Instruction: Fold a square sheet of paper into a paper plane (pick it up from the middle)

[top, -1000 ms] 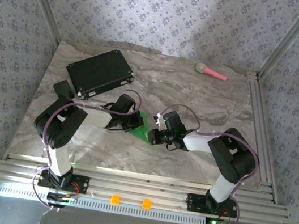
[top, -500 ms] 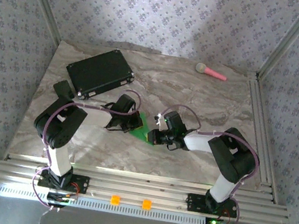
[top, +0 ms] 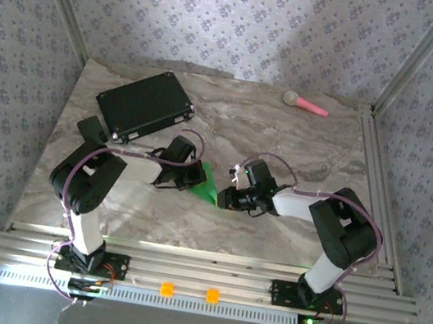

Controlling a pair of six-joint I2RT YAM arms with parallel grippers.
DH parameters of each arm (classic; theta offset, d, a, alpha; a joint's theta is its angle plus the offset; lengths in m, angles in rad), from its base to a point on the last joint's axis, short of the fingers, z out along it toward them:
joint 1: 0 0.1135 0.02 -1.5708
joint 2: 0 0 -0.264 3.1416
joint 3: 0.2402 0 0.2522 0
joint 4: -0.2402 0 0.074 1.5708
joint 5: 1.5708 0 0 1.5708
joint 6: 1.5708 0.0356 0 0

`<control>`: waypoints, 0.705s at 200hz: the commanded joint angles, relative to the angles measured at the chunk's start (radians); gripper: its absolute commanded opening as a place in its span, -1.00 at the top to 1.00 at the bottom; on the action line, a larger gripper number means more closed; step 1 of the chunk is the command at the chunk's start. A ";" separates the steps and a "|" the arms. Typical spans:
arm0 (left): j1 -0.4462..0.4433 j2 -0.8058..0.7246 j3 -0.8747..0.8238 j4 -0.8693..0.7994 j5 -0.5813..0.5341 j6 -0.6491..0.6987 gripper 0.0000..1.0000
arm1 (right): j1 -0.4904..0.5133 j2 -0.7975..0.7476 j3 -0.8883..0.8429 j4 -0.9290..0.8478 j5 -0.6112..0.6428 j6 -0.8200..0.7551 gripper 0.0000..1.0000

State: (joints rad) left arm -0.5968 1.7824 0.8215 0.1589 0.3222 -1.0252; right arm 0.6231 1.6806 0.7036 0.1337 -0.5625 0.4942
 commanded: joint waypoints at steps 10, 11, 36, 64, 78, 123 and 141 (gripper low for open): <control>0.007 0.034 -0.025 -0.033 -0.022 0.027 0.90 | -0.009 -0.030 0.023 -0.047 -0.045 0.027 0.45; 0.007 0.035 -0.025 -0.033 -0.022 0.027 0.90 | -0.009 -0.030 0.025 -0.047 -0.045 0.027 0.45; 0.008 0.033 -0.029 -0.010 -0.010 0.031 0.89 | -0.030 -0.018 0.055 -0.074 -0.028 0.047 0.26; 0.006 0.038 -0.032 0.006 -0.003 0.031 0.89 | -0.070 0.020 0.076 -0.026 -0.097 0.091 -0.11; 0.007 0.040 -0.032 0.008 0.001 0.031 0.90 | -0.073 0.037 0.099 -0.050 -0.105 0.081 -0.10; 0.005 0.043 -0.034 0.014 0.005 0.028 0.90 | -0.068 0.101 0.148 -0.068 -0.157 0.075 0.15; 0.006 0.043 -0.033 0.014 0.009 0.028 0.89 | -0.069 0.120 0.157 -0.089 -0.152 0.069 0.32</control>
State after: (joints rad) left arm -0.5957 1.7905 0.8085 0.2115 0.3294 -1.0142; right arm 0.5522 1.7668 0.8356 0.0937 -0.6819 0.5667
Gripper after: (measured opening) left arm 0.055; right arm 0.398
